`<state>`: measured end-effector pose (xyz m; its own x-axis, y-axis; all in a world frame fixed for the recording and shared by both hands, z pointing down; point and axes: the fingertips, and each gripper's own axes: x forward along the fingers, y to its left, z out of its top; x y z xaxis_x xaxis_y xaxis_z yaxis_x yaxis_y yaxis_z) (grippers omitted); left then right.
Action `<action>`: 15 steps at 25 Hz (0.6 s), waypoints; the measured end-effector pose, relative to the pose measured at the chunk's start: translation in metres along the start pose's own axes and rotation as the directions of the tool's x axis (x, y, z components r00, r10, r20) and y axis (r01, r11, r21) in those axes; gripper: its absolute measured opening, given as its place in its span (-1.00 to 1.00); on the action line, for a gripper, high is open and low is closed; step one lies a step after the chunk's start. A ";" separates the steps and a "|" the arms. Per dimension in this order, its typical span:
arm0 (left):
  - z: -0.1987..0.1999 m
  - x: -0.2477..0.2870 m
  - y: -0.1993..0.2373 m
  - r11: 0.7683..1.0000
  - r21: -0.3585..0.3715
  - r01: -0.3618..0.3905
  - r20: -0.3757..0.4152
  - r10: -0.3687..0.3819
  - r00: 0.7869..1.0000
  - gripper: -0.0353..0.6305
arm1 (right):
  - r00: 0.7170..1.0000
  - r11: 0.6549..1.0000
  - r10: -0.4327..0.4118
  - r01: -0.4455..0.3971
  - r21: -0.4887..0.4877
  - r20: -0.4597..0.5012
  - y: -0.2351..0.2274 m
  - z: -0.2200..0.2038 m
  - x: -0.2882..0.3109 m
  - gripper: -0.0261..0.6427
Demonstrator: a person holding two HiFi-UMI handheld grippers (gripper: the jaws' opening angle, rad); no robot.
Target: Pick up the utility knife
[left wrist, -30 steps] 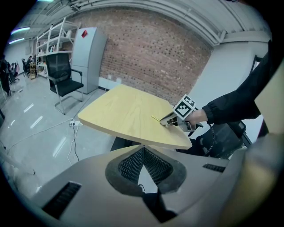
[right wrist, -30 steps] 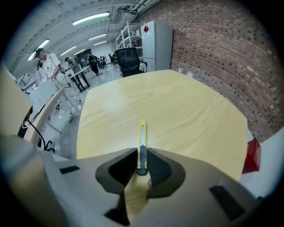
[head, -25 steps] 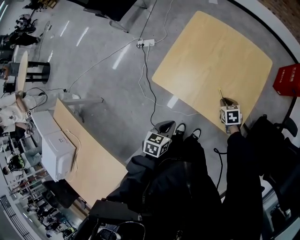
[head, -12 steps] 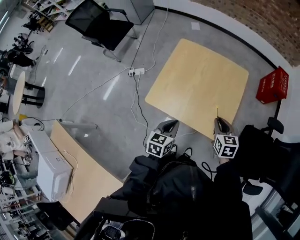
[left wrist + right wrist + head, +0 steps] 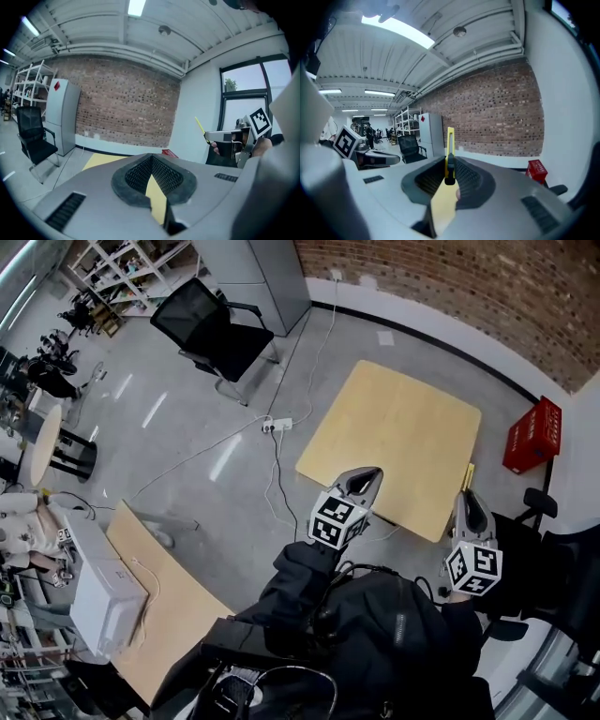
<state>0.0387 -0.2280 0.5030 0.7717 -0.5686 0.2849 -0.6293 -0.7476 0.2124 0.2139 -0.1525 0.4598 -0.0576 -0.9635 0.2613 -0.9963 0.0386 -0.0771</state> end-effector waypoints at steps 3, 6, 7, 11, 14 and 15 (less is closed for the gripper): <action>0.027 -0.003 -0.004 1.000 0.031 0.001 0.055 -0.002 0.998 -0.89 | 0.997 1.000 -0.006 0.007 -0.016 0.075 -0.002 0.029 -0.017 -0.72; 0.047 -0.008 -0.006 0.998 0.056 -0.013 0.102 0.007 0.995 -0.89 | 0.992 0.999 0.005 0.000 -0.042 0.128 0.001 0.051 -0.029 -0.72; 0.053 -0.010 -0.006 0.998 0.061 -0.017 0.114 0.010 0.993 -0.89 | 0.990 0.999 0.010 -0.003 -0.050 0.142 0.003 0.057 -0.031 -0.72; 0.070 -0.020 -0.006 0.996 0.079 -0.032 0.151 0.019 0.988 -0.89 | 0.981 0.996 0.020 -0.004 -0.085 0.194 0.011 0.075 -0.040 -0.72; 0.081 -0.032 -0.007 0.995 0.090 -0.047 0.182 0.030 0.983 -0.89 | 0.971 0.995 0.031 -0.008 -0.100 0.236 0.018 0.084 -0.047 -0.72; 0.085 -0.036 -0.007 0.994 0.098 -0.056 0.195 0.036 0.980 -0.89 | 0.968 0.995 0.035 -0.009 -0.104 0.248 0.019 0.087 -0.049 -0.72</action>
<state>0.0230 -0.2314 0.4120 0.7520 -0.6508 0.1046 -0.6591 -0.7449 0.1036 0.2030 -0.1275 0.3618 -0.0742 -0.9972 0.0116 -0.9970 0.0744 0.0210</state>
